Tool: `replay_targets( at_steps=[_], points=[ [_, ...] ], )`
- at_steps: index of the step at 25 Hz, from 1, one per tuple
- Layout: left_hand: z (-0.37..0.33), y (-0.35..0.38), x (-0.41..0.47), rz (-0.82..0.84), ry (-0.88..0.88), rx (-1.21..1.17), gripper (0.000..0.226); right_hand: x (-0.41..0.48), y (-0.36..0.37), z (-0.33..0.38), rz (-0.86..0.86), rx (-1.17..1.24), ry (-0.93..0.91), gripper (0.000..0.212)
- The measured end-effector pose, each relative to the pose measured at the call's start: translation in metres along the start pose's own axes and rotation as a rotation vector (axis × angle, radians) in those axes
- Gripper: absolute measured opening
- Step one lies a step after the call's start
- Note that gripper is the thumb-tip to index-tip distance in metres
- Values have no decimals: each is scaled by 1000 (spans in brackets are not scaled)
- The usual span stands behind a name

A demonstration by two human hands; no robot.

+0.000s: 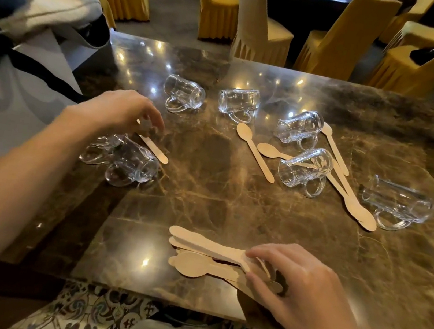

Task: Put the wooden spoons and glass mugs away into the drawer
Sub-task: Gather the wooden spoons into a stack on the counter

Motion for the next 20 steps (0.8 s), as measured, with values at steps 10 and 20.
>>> replay_targets(
  at_steps=[10, 20],
  points=[
    [7, 19, 23, 188, 13, 79, 30, 0, 11, 0, 39, -21, 8, 24],
    [-6, 7, 16, 52, 149, 8, 23, 55, -24, -17, -187, -45, 231, 30]
  ],
)
Point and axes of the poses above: each hand's wrist, its own x-axis towards the middle knuckle, its own y-axis out of the palm, z = x × y, the point moved 7 cm from there along x, towards the middle knuckle, and after that the axes turned 6 degrees about z, right-handed, at the moved point
